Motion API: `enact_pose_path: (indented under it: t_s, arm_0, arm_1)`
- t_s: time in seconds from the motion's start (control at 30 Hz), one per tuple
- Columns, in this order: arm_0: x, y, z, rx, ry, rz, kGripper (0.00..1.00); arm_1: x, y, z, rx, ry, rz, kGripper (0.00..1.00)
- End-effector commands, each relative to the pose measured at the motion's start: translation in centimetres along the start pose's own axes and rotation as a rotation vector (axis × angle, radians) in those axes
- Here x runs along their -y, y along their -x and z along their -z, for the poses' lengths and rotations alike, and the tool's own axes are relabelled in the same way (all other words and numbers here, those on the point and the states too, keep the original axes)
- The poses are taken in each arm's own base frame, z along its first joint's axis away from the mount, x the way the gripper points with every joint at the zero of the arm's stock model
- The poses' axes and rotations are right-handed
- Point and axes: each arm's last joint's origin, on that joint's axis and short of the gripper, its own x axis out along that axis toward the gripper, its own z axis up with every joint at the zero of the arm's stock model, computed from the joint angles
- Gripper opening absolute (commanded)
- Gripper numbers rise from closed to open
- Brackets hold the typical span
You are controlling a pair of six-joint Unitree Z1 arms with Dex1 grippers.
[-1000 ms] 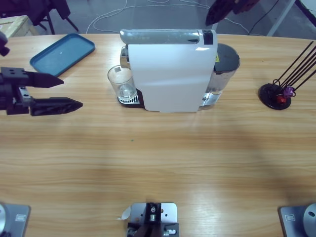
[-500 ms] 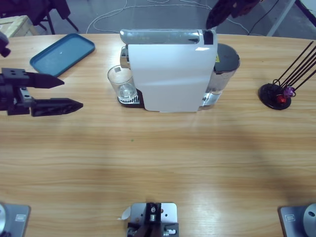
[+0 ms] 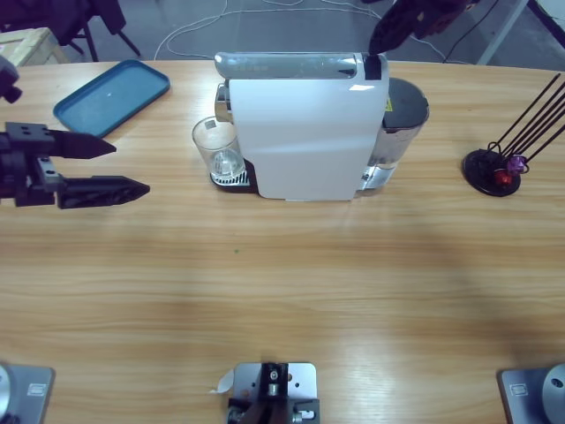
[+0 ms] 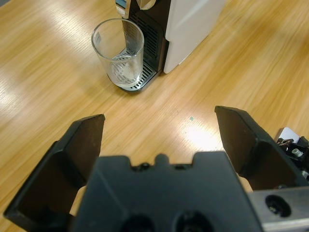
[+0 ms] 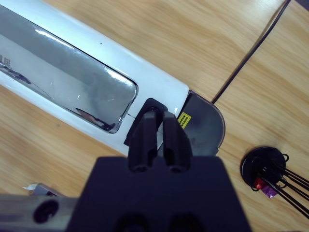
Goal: Pour coffee
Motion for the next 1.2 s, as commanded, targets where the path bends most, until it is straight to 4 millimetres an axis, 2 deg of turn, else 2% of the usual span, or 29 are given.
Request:
enact_pose_path:
  t_s: [0.03,0.1,0.13,0.2,0.3,0.53,0.73,1.2]
  arm_0:
    - [0.0,-0.6,1.0,-0.033,-0.003,0.002,1.0]
    - [0.1,-0.5,0.7,-0.023,-0.005,0.003,1.0]
    - [0.1,-0.4,0.7,-0.02,-0.003,0.004,1.0]
    - [0.1,-0.3,0.8,-0.017,-0.001,0.004,1.0]
    - [0.3,0.0,1.1,-0.017,-0.001,0.005,1.0]
    - [0.6,0.6,1.0,0.009,-0.021,0.01,1.0]
    - [0.6,0.5,1.3,-0.003,-0.015,0.012,1.0]
    - [0.7,0.8,1.6,0.002,-0.025,0.002,1.0]
  arm_1:
    - [-0.2,6.7,-0.4,0.176,0.038,0.013,0.996]
    - [-0.2,9.1,0.4,0.222,0.03,-0.01,1.0]
    - [-0.2,9.1,0.9,0.21,0.027,-0.019,1.0]
    - [-0.4,8.0,2.1,0.145,0.016,-0.037,1.0]
    - [-0.6,7.1,2.9,0.101,0.005,-0.059,1.0]
    - [-0.6,7.2,2.6,0.113,0.008,-0.037,1.0]
    - [-0.6,5.9,2.2,0.087,0.007,-0.025,1.0]
    - [-0.4,6.7,1.9,0.129,0.004,0.019,1.0]
